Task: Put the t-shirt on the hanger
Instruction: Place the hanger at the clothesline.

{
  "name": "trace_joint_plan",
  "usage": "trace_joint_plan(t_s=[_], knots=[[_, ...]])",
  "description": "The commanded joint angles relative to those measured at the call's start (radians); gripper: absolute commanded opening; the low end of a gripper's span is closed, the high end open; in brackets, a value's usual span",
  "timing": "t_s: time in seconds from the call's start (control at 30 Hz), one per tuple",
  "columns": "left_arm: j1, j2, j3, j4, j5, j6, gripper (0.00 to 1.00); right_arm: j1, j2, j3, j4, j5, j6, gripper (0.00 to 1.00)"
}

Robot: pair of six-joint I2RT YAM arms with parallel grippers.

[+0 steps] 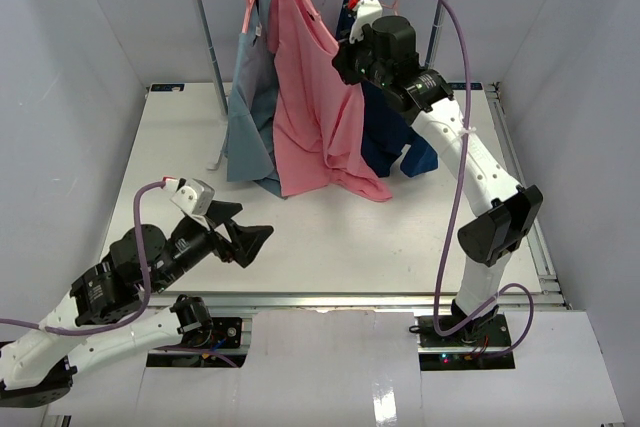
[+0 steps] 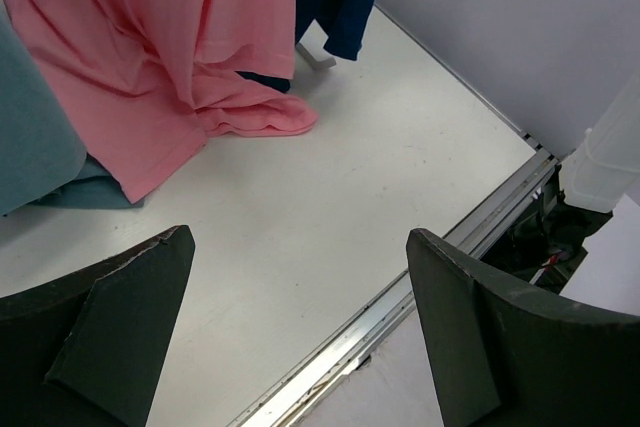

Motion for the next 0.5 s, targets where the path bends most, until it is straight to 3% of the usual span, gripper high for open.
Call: trace_joint_plan(t_s=[0.0, 0.47], knots=[[0.000, -0.023, -0.003, 0.033, 0.045, 0.012, 0.98, -0.018, 0.014, 0.127, 0.166, -0.039, -0.011, 0.08], [0.000, -0.021, -0.026, 0.049, 0.068, 0.023, 0.98, -0.101, 0.103, 0.179, 0.219, -0.067, 0.048, 0.08]])
